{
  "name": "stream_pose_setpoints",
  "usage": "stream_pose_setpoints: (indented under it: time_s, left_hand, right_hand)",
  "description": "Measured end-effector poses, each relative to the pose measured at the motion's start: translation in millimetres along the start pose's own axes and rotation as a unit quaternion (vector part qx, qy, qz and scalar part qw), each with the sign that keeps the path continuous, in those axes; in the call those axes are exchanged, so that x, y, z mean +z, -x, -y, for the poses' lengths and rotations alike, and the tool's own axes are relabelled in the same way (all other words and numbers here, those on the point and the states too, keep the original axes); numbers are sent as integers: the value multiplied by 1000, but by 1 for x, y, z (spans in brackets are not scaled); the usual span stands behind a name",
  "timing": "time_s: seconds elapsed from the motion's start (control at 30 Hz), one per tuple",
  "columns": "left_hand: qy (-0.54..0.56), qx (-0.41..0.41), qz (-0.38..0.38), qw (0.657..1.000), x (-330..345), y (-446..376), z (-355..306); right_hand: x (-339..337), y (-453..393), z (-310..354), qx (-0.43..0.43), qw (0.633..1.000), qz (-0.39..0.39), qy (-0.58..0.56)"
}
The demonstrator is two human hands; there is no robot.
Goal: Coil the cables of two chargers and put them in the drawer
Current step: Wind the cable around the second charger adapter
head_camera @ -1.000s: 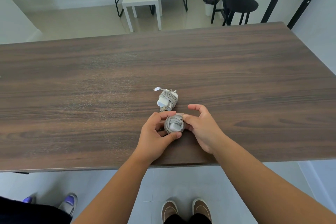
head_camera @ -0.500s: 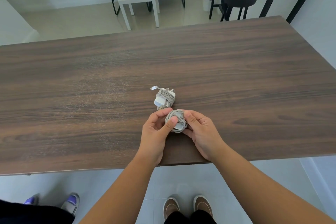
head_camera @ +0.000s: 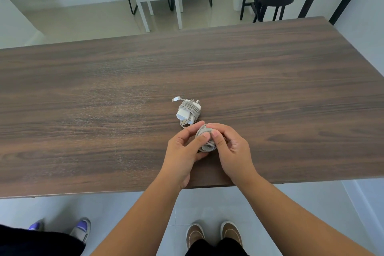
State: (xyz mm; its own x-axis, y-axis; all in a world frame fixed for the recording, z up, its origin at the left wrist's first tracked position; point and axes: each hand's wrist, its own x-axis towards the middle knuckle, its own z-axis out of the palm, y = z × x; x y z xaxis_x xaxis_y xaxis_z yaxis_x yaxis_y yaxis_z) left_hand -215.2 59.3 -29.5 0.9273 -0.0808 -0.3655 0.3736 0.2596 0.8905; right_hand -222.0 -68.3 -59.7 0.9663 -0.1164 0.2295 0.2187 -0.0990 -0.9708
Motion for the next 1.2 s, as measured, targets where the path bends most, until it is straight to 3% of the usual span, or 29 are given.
stream_pose_setpoints:
  time_s: [0.2,0.47,0.7,1.2]
  left_hand:
    - [89,2,-33,996,11,6,15]
    - [139,2,-21,990,11,8,19]
    - [134,4,-10,991,10,5,19]
    - [91,30,-129,987,33,3,22]
  right_hand:
    - [1,-2,-8,8,1000,-18,15]
    - [6,-4,-11,122,982,-37,-138]
    - [5,-6,-10,135,969,-36,-203]
    - [9,1,-14,101,986,-42,-128]
